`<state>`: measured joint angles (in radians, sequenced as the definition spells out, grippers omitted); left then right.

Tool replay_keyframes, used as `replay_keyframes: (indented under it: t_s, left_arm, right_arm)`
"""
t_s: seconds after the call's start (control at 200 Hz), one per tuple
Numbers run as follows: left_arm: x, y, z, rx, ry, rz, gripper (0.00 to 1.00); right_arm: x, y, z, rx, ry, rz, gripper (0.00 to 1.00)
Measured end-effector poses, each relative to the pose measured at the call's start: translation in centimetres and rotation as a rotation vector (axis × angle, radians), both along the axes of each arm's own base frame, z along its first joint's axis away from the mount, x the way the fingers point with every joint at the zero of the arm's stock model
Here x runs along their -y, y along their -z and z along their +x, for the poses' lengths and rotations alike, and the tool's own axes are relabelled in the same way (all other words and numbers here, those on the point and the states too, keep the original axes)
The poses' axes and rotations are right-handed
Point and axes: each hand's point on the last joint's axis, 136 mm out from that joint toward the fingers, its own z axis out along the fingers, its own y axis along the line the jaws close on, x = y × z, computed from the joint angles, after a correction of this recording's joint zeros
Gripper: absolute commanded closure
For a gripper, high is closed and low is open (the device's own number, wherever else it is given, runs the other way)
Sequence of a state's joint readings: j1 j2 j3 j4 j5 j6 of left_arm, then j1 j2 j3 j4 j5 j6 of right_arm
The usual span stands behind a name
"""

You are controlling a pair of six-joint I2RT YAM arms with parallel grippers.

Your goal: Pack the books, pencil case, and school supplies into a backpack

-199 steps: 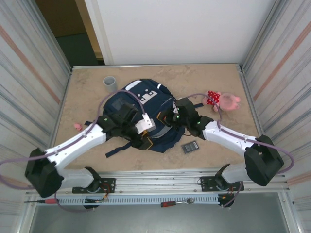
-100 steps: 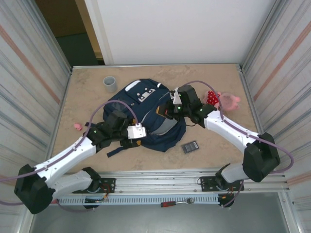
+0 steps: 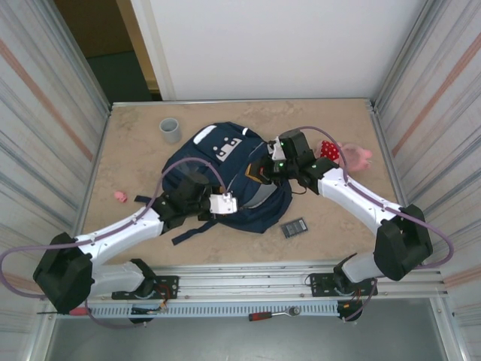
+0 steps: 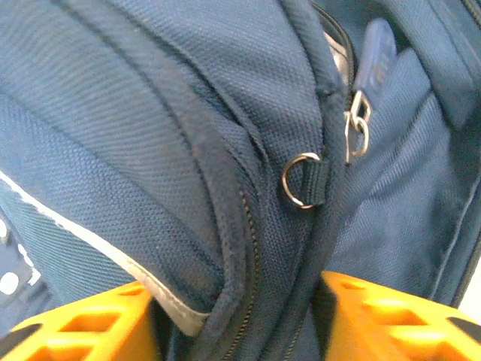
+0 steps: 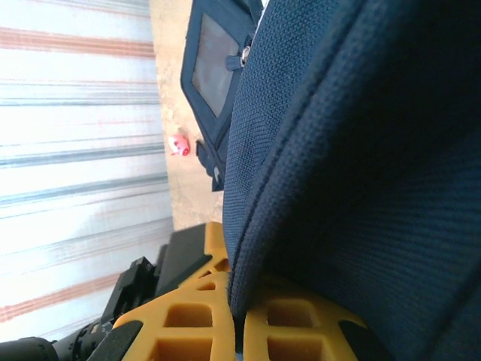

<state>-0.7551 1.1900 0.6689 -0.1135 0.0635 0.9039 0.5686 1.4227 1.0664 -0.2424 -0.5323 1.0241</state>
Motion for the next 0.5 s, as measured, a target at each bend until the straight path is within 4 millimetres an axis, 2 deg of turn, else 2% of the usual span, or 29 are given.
replay_keyframes:
  t_s: [0.035, 0.07, 0.155, 0.205, 0.366, 0.501]
  left_arm:
    - [0.1, -0.1, 0.1, 0.012, 0.002, 0.003, 0.86]
    - [0.1, -0.2, 0.2, 0.022, -0.002, 0.001, 0.93]
    - [0.1, -0.5, 0.2, 0.017, -0.009, -0.013, 1.00]
    - [0.1, -0.3, -0.1, -0.011, -0.015, -0.023, 1.00]
    - [-0.3, 0.3, -1.0, -0.141, -0.033, -0.059, 1.00]
    - [-0.6, 0.6, -1.8, -0.246, -0.042, -0.099, 1.00]
  right_arm:
    - [0.0, 0.0, 0.0, -0.006, 0.003, 0.002, 0.96]
    - [0.1, 0.1, 0.0, -0.012, 0.005, -0.001, 0.89]
    - [0.4, 0.3, -0.1, -0.017, 0.007, -0.012, 0.66]
    - [0.7, 0.1, -0.1, 0.004, 0.004, -0.020, 0.59]
    - [3.1, -1.3, -1.4, 0.150, 0.010, -0.108, 0.56]
    - [5.0, -1.6, -5.0, 0.276, -0.028, -0.196, 0.59]
